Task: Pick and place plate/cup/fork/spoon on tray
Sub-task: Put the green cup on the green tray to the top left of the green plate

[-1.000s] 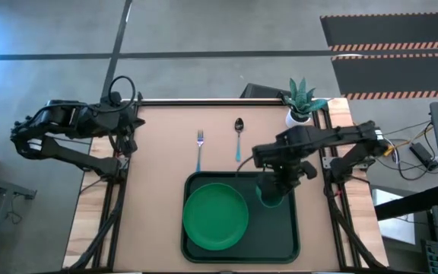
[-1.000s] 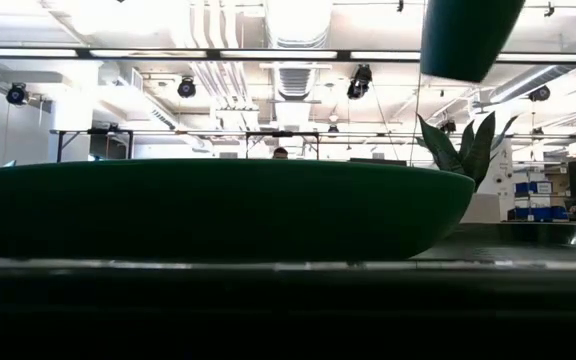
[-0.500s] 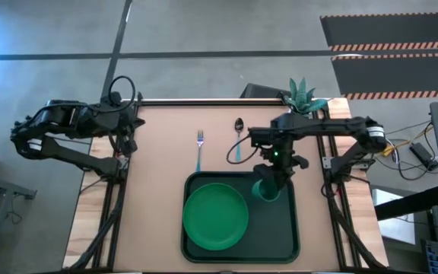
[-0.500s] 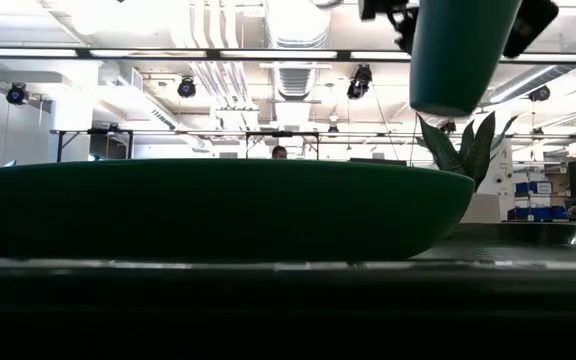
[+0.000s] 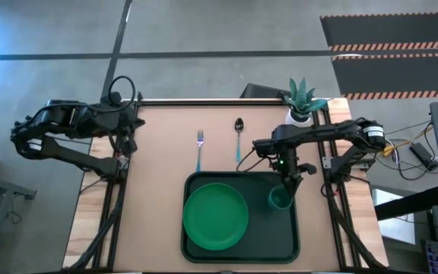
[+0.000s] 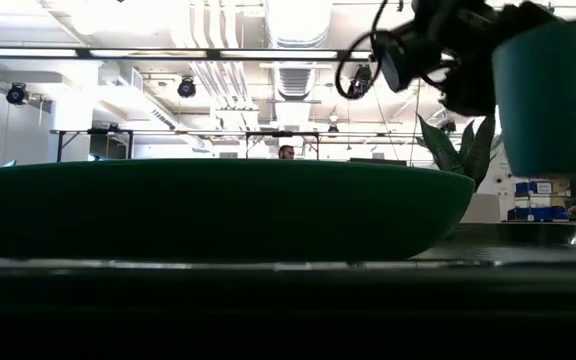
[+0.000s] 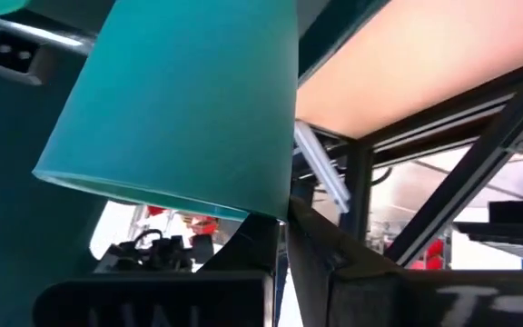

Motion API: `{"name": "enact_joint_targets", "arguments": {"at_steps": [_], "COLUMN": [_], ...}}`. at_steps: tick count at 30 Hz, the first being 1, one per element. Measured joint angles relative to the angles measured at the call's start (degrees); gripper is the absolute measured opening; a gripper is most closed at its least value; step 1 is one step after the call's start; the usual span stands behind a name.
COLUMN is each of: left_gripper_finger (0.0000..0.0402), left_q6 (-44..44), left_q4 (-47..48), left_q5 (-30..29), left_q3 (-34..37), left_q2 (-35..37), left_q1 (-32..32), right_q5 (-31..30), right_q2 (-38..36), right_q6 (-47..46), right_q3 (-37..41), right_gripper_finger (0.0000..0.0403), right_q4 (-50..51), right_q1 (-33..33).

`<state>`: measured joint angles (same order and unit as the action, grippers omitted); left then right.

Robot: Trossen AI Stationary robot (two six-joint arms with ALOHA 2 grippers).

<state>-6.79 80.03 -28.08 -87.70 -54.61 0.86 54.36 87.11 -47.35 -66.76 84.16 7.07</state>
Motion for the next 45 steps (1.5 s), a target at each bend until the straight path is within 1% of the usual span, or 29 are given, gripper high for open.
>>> {"name": "enact_joint_targets", "arguments": {"at_steps": [3,6,11,15,21,27,31,38,45], "left_gripper_finger": [0.0000,0.0000,0.0000,0.0000,0.0000,0.0000,0.0000,0.0000,0.0000], "left_q6": [-0.09,-0.09,-0.10,-0.24,-0.28,-0.28,-0.28,-0.29,-0.30], "left_q4": [-0.02,-0.02,-0.02,-0.02,-0.02,-0.04,-0.02,-0.03,-0.04], "left_q5": [-0.02,-0.02,-0.04,-0.07,-0.09,-0.48,-0.46,-0.42,-0.10], "left_q3": [0.00,0.00,0.00,0.00,0.00,0.00,0.00,0.00,0.00], "left_q2": [0.00,0.00,0.00,0.00,0.00,0.00,0.00,0.00,0.00], "left_q1": [0.00,0.00,0.02,0.07,0.07,0.06,0.04,0.04,0.04], "right_q5": [-1.24,-4.44,-7.64,-9.39,-9.36,-9.18,-9.19,-9.37,-7.80], "right_q2": [0.00,0.00,0.00,0.00,0.00,0.00,0.00,0.00,0.00], "right_q6": [0.94,1.09,0.94,1.05,2.16,2.47,2.52,2.13,0.41], "right_q3": [2.33,4.15,5.87,6.79,9.15,10.86,10.73,8.15,8.57], "right_gripper_finger": [0.0008,0.0008,0.0008,0.0008,0.0008,0.0008,0.0008,0.0008,0.0008], "right_q4": [-1.18,-4.00,-10.53,-12.73,-12.77,-13.03,-13.09,-13.32,-13.30], "right_q1": [0.00,0.36,1.71,3.07,4.61,4.76,4.76,4.76,4.72]}}
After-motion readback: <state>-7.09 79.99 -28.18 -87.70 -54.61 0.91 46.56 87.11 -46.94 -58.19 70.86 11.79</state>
